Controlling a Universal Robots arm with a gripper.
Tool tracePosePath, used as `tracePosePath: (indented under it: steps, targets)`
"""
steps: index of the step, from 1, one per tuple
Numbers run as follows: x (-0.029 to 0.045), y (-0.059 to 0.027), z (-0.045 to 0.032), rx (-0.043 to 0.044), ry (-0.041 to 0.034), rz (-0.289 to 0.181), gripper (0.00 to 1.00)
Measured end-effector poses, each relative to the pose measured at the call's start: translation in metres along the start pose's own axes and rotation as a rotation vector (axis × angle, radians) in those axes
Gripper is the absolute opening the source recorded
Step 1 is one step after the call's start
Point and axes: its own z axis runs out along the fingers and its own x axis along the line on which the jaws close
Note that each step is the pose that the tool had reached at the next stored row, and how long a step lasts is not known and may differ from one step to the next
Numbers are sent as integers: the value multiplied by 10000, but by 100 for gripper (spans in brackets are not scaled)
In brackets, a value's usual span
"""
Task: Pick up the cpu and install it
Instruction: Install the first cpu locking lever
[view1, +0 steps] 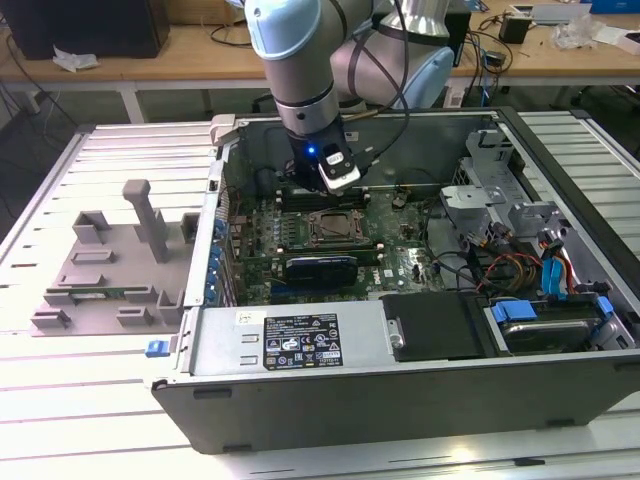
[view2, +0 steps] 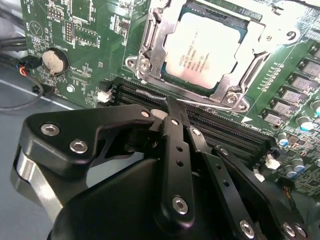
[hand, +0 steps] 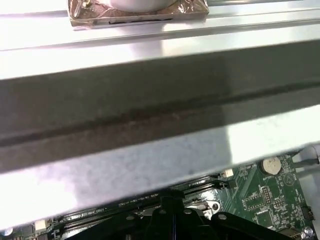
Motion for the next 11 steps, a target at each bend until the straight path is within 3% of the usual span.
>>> tracePosePath:
  steps: [11]
  targets:
    - [9,-12,69,315,-175,224,11]
